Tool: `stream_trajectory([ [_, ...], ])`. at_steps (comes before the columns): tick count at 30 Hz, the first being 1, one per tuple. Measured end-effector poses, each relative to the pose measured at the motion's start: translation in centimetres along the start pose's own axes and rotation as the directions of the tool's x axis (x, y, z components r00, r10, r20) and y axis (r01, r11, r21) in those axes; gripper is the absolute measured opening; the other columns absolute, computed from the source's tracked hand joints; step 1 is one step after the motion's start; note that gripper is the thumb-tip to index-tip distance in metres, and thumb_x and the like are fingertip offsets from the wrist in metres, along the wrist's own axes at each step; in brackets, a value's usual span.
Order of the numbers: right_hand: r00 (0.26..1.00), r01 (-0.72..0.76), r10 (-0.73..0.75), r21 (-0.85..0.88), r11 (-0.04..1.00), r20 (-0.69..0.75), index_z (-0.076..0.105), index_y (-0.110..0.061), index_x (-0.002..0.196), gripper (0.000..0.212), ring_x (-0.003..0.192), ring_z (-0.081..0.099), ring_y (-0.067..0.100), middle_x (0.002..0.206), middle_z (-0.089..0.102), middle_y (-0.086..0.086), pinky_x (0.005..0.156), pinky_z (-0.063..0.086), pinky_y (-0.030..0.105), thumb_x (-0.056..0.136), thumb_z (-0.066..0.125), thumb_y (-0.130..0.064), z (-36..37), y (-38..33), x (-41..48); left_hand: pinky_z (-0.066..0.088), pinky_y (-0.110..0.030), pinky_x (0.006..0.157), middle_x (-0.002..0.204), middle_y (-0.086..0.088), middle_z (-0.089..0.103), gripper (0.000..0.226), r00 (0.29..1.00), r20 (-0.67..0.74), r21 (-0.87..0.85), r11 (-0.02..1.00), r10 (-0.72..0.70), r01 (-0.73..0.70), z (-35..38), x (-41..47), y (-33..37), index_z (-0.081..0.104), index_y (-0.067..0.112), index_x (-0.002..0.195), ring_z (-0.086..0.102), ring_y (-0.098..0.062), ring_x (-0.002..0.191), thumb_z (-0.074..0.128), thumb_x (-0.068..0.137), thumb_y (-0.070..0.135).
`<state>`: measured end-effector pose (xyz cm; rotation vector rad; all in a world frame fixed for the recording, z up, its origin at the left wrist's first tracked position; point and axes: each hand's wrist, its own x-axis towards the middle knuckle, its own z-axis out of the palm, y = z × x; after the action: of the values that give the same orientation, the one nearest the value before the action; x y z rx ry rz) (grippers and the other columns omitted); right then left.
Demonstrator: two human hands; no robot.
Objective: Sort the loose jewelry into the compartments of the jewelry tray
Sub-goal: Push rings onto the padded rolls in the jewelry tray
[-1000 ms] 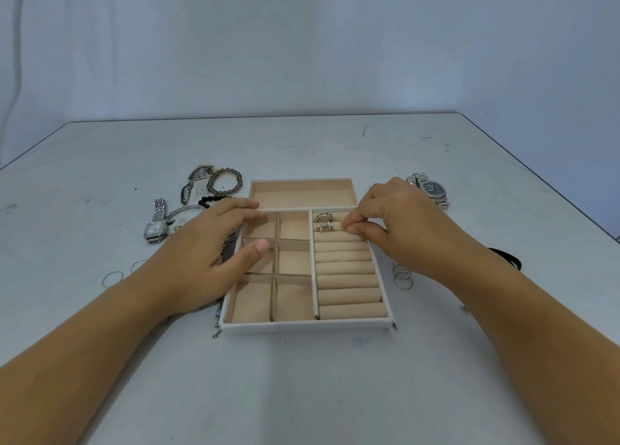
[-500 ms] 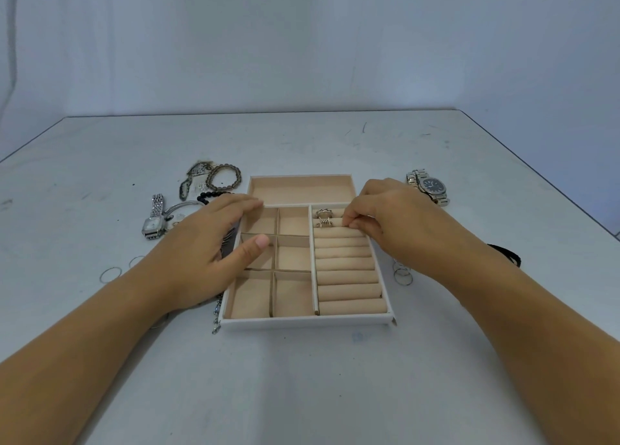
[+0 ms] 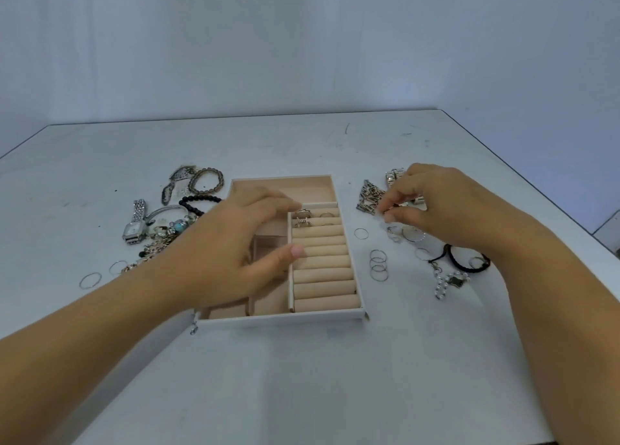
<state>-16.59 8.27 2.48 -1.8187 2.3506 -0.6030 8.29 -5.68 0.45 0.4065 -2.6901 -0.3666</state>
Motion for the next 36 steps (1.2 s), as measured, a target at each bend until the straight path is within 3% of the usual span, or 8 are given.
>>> stream_trajectory([
  [4, 1.0, -0.017, 0.017, -0.006, 1.0, 0.01, 0.071, -0.033, 0.094, 0.013, 0.092, 0.05, 0.008, 0.092, 0.052, -0.011, 0.076, 0.04, 0.024, 0.081, 0.07, -0.034, 0.8, 0.9, 0.8, 0.029, -0.002, 0.095, 0.124, 0.017, 0.053, 0.051, 0.999, 0.006, -0.09, 0.995, -0.033, 0.034, 1.5, 3.1, 2.6, 0.055, 0.027, 0.126, 0.046, 0.006, 0.114, 0.054, 0.084, 0.055],
  [9, 0.999, 0.041, -0.039, -0.052, 0.998, 0.037, 0.068, -0.041, 0.098, 0.028, 0.101, 0.041, 0.012, 0.089, 0.045, -0.015, 0.091, 0.037, 0.034, 0.075, 0.064, -0.057, 3.3, 0.5, 1.6, 0.028, -0.002, 0.087, 0.124, 0.015, 0.053, 0.047, 0.994, 0.0, -0.108, 0.988, -0.112, 0.111, 3.1, 5.0, 2.6, 0.054, 0.027, 0.128, 0.047, -0.001, 0.115, 0.06, 0.086, 0.045],
  [15, 0.997, 0.012, -0.002, -0.127, 0.992, 0.077, 0.065, -0.04, 0.087, 0.013, 0.11, 0.034, 0.015, 0.097, 0.045, -0.011, 0.093, 0.024, 0.035, 0.081, 0.062, -0.051, 3.4, -0.2, 2.0, 0.033, -0.013, 0.093, 0.122, 0.015, 0.057, 0.052, 0.995, 0.001, -0.074, 0.992, -0.1, 0.1, 3.0, 4.6, 1.9, 0.056, 0.026, 0.126, 0.05, 0.0, 0.114, 0.056, 0.082, 0.052],
  [22, 0.951, -0.05, 0.083, -0.117, 0.992, 0.296, 0.068, -0.028, 0.084, 0.024, 0.099, 0.038, 0.017, 0.085, 0.057, -0.009, 0.094, 0.034, 0.041, 0.085, 0.056, -0.048, 2.0, -1.0, 1.6, 0.03, 0.002, 0.088, 0.12, 0.014, 0.057, 0.052, 0.996, 0.051, -0.11, 0.99, -0.079, 0.084, 3.1, 4.5, 2.8, 0.057, 0.024, 0.125, 0.049, 0.003, 0.11, 0.055, 0.08, 0.05],
  [24, 0.942, -0.059, 0.099, -0.131, 0.99, 0.32, 0.068, -0.024, 0.084, 0.025, 0.095, 0.042, 0.016, 0.085, 0.062, -0.006, 0.088, 0.036, 0.037, 0.085, 0.056, -0.046, 1.5, -0.8, 1.1, 0.034, -0.003, 0.091, 0.118, 0.012, 0.057, 0.051, 0.996, 0.053, -0.114, 0.991, -0.066, 0.072, 3.2, 4.6, 3.2, 0.06, 0.022, 0.122, 0.051, 0.0, 0.11, 0.056, 0.079, 0.049],
  [29, 0.964, -0.069, 0.091, -0.098, 0.993, 0.249, 0.063, -0.036, 0.078, 0.012, 0.103, 0.04, 0.02, 0.098, 0.052, -0.007, 0.091, 0.032, 0.036, 0.079, 0.06, -0.047, 1.5, 0.9, 0.1, 0.041, -0.04, 0.102, 0.12, 0.011, 0.055, 0.039, 0.986, 0.134, -0.077, 0.991, -0.101, 0.112, 4.3, 5.8, 4.5, 0.068, 0.031, 0.103, 0.049, -0.009, 0.118, 0.064, 0.073, 0.055],
  [32, 0.992, 0.012, 0.003, -0.121, 0.993, 0.123, 0.062, -0.036, 0.083, 0.005, 0.106, 0.034, 0.013, 0.1, 0.05, -0.008, 0.085, 0.021, 0.033, 0.084, 0.061, -0.04, 1.6, 0.9, -0.3, 0.033, -0.044, 0.106, 0.124, 0.013, 0.051, 0.031, 0.975, 0.183, -0.021, 0.992, -0.122, 0.128, 4.6, 6.4, 5.5, 0.068, 0.037, 0.098, 0.039, -0.008, 0.124, 0.069, 0.073, 0.056],
  [36, 0.996, 0.024, -0.014, -0.108, 0.994, 0.09, 0.061, -0.04, 0.096, 0.012, 0.102, 0.031, 0.011, 0.099, 0.047, -0.011, 0.09, 0.024, 0.034, 0.085, 0.061, -0.046, 0.4, 1.7, -0.8, 0.024, -0.042, 0.11, 0.129, 0.016, 0.048, 0.034, 0.967, 0.233, 0.004, 0.995, -0.102, 0.104, 4.9, 6.3, 6.4, 0.069, 0.039, 0.099, 0.027, -0.008, 0.134, 0.069, 0.071, 0.058],
])
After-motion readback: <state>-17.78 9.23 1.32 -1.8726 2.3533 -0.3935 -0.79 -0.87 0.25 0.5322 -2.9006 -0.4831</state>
